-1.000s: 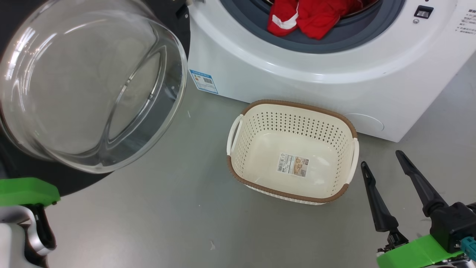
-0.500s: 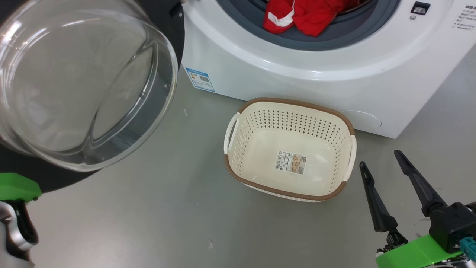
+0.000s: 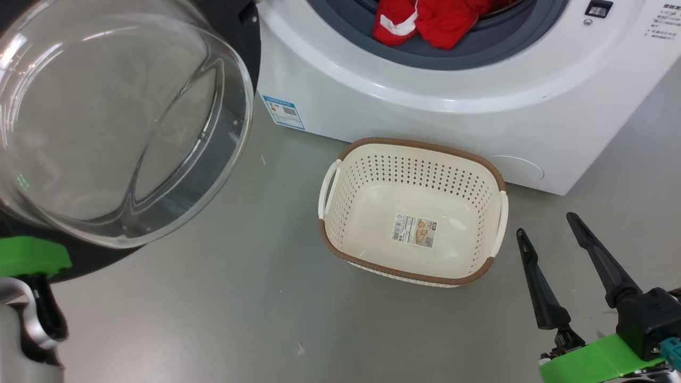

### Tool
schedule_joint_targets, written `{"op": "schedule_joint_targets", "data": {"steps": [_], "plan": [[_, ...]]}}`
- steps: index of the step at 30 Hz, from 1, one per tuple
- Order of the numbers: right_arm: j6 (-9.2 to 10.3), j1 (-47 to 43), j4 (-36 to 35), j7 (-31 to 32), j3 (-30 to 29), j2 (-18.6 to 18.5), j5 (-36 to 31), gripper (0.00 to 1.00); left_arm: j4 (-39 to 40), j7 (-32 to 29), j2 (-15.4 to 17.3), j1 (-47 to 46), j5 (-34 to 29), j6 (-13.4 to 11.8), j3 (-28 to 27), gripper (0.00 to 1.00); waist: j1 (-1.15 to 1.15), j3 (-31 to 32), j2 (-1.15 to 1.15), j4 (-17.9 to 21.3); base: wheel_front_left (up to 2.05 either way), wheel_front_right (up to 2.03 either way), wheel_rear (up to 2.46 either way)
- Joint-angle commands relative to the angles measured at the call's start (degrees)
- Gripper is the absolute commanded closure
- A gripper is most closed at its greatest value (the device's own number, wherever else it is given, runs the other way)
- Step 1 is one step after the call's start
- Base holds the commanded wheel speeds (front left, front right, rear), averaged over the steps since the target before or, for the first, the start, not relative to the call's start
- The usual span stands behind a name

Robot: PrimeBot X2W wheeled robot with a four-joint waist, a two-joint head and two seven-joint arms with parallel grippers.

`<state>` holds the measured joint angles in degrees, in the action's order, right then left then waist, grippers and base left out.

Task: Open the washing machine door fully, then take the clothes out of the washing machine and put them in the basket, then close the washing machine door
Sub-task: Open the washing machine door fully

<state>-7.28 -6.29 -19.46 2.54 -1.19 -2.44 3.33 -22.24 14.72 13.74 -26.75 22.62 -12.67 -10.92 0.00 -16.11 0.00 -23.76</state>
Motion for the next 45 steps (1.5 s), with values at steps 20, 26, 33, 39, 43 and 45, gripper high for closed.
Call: {"op": "schedule_joint_targets", "data": {"steps": [20, 26, 33, 39, 43, 45], "plan": [[-0.21, 3.28, 2.05, -4.69, -2.64, -0.43, 3.31, 0.00, 32.74, -0.91, -3.88, 12.34, 1.73, 6.80, 6.55, 0.00, 0.00, 2.31, 0.00, 4.57, 0.00, 0.00, 0.00], [-0.21, 3.95, 4.26, -7.25, -3.79, -0.43, 5.43, 0.00, 33.92, -1.15, -3.27, 13.56, 4.40, 12.36, 9.69, 0.00, 0.00, 3.14, 0.00, 8.89, 0.00, 0.00, 0.00], [-0.21, 3.89, 7.11, -11.73, -5.18, -0.43, 8.05, 0.00, 34.57, -2.02, -2.88, 15.73, 4.09, 14.48, 12.92, 0.00, 0.00, 4.24, 0.00, 14.83, 0.00, 0.00, 0.00], [-0.21, 3.30, 8.40, -14.13, -5.36, -0.43, 8.66, 0.00, 34.23, -2.70, -2.68, 17.57, 3.51, 14.91, 14.67, 0.00, 0.00, 5.59, 0.00, 18.87, 0.00, 0.00, 0.00], [-0.21, 2.54, 8.79, -15.03, -5.26, -0.43, 8.10, 0.00, 33.66, -2.90, -3.06, 19.31, 3.27, 14.32, 15.27, 0.00, 0.00, 6.82, 0.00, 21.90, 0.00, 0.00, 0.00], [-0.21, 2.06, 8.97, -15.34, -5.24, -0.43, 8.11, 0.00, 33.37, -2.99, -2.93, 20.35, 2.48, 13.73, 15.53, 0.00, 0.00, 7.46, 0.00, 23.30, 0.00, 0.00, 0.00]]}}
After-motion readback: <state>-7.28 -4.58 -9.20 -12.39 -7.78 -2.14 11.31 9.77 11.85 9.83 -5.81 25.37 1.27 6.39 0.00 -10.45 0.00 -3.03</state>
